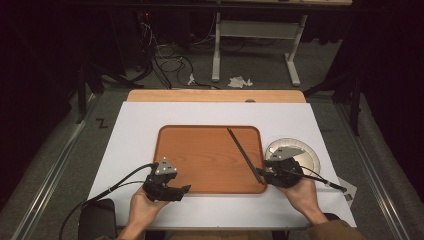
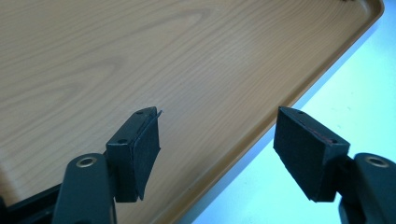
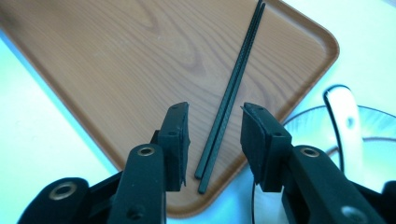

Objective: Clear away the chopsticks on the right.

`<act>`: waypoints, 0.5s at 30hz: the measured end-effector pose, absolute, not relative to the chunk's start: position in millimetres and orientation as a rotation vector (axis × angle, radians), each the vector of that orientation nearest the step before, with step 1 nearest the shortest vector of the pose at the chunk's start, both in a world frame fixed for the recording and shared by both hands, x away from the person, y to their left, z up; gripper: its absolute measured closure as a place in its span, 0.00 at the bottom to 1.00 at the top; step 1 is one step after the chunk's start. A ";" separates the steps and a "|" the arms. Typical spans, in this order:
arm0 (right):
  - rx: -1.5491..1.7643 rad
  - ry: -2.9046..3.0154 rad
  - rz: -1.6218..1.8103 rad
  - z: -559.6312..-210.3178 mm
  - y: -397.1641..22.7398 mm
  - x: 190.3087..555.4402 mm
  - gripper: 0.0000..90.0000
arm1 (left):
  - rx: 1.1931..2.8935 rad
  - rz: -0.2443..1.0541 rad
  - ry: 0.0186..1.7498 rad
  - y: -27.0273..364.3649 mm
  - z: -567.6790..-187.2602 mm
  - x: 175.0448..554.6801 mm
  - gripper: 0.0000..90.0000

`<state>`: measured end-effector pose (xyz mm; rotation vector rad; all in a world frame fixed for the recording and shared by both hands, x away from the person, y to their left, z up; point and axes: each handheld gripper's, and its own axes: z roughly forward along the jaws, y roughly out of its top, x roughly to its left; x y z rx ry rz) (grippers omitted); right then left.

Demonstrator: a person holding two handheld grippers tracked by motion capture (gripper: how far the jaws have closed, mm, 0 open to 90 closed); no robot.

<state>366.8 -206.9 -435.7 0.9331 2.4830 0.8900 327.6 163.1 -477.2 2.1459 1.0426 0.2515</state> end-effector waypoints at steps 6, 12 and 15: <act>0.967 2.465 0.930 -440.8 -225.2 356.6 0.68 | 2.140 0.259 1.044 163.7 -476.5 327.1 0.35; 0.992 2.485 0.930 -452.6 -231.5 352.1 0.68 | 2.139 0.260 1.039 164.4 -475.5 326.7 0.35; 0.988 2.494 0.941 -454.9 -227.6 353.1 0.68 | 2.136 0.270 1.037 165.5 -474.6 325.5 0.35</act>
